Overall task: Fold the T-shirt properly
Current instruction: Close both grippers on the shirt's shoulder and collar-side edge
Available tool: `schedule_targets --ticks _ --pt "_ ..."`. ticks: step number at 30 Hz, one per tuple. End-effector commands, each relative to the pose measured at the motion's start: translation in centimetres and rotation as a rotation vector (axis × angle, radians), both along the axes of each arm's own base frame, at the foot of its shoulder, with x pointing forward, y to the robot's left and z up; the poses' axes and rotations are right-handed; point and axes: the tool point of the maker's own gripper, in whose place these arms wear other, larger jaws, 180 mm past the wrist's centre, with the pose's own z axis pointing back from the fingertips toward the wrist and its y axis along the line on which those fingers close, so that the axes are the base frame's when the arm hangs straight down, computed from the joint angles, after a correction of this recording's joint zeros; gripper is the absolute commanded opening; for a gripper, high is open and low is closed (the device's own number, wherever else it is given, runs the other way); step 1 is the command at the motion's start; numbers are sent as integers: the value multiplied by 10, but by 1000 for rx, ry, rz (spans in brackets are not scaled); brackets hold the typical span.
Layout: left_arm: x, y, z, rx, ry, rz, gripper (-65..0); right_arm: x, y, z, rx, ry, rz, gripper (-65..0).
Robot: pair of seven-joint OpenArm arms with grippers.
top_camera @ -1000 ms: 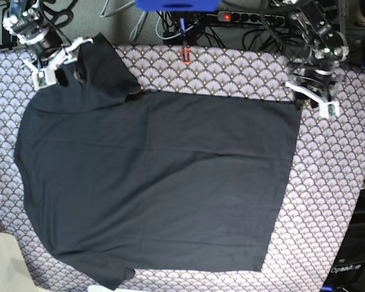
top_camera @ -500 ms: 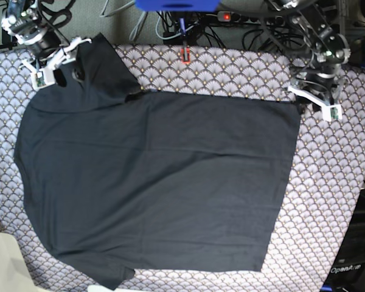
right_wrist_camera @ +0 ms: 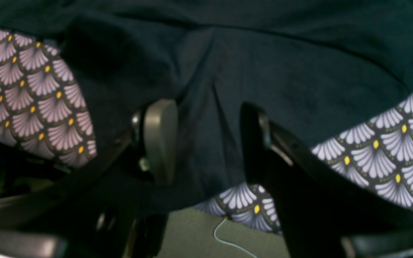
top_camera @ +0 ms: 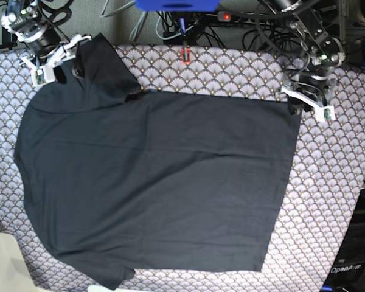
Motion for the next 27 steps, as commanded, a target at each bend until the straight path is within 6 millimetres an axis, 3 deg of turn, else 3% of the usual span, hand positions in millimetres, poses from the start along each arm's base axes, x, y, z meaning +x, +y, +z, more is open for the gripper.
schedule_targets --ticks 1,4,8,17,27 --pt "6 4 9 10 -34 3 -408 3 -1 9 3 -36 6 -348" --pt "7 2 9 8 -36 -1 -445 3 -1 9 4 -34 6 -348" --pt "7 2 8 11 -25 -5 -650 -1 -1 7 4 -24 6 -345" --pt "12 -4 9 13 -26 -30 -650 -23 -10 -1 29 10 -114 -344" --pt "12 -3 9 17 -25 -34 -650 -25 -21 0 67 -23 -296 -344"
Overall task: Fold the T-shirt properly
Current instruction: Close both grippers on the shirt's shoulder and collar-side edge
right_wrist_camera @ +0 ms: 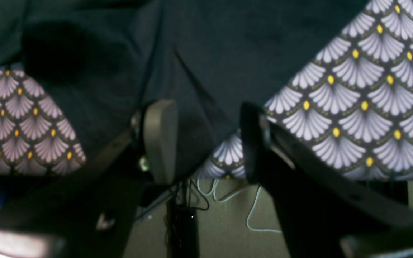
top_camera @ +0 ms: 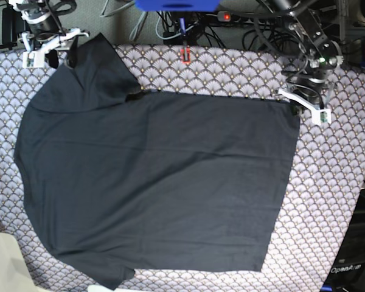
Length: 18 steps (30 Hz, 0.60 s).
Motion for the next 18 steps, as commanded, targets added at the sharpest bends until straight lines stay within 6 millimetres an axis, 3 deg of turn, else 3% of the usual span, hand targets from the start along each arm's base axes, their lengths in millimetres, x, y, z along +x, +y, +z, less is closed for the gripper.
schedule_targets --ticks 1,8,18 --pt "7 4 10 14 -34 -3 -650 3 -1 8 -2 -31 3 -344" --pt "7 4 11 17 -36 -3 -650 3 -9 -11 9 91 -29 -343" --pt "7 5 11 18 -37 -3 -650 -7 -37 -34 34 234 -133 -343"
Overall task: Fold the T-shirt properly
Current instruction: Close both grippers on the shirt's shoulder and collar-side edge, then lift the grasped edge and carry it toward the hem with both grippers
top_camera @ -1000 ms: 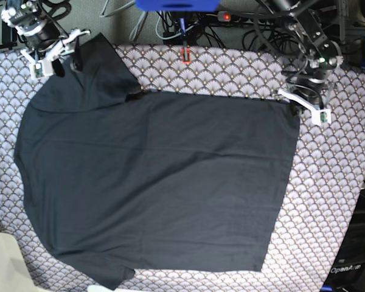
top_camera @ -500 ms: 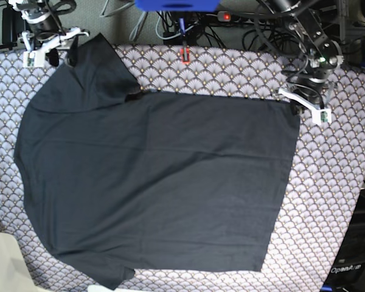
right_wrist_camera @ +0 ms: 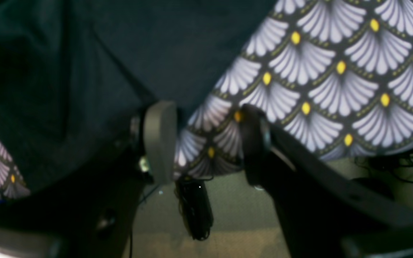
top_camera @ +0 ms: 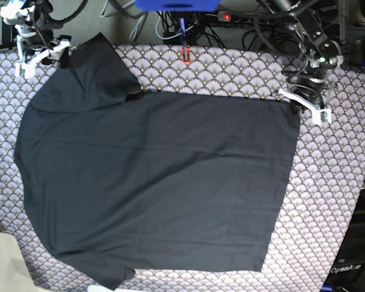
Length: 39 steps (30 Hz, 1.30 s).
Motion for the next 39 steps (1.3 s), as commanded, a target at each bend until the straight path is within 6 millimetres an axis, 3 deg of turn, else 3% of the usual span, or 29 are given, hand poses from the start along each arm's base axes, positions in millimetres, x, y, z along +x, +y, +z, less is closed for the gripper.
schedule_targets --ticks 1,13,22,28,30,36,39 --pt "7 4 11 18 -37 -3 -650 -6 -4 0 -12 25 7 -343" --pt "9 5 11 17 -39 0 -650 -8 2 -3 2 38 11 -344" --pt "12 5 9 58 -11 -17 -650 8 39 -7 55 27 113 -346" --pt "12 5 9 59 -10 -17 -650 10 40 -7 57 21 116 -354" --pt "12 5 9 59 -10 -17 -650 11 40 -7 58 20 116 -395" --pt "12 5 9 59 -10 -17 -650 15 41 -6 58 12 117 -648" --pt "12 5 10 62 -12 -17 -650 18 41 -4 54 6 120 -650"
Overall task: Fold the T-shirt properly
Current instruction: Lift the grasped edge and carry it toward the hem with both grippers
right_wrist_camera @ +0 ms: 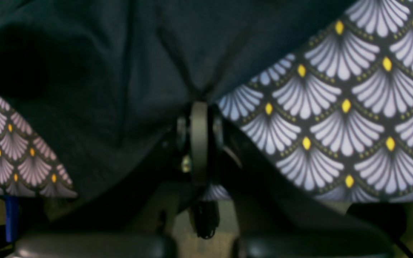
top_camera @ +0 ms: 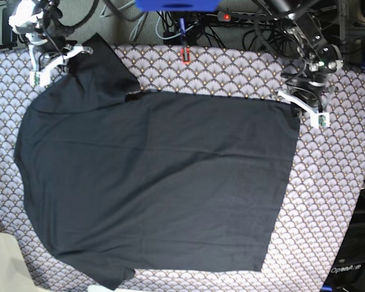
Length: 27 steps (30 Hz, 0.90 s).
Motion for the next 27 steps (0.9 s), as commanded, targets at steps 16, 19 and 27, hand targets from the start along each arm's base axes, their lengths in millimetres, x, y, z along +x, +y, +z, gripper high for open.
schedule_targets --ticks 16,19,27 --pt "30 4 27 21 -90 -5 -650 36 -26 54 -165 -108 74 -650" --pt "44 -5 32 19 -110 -32 -650 47 -35 61 -197 -103 91 -650" --pt "78 -6 51 41 -101 -26 -650 92 -44 86 -270 -139 173 -650"
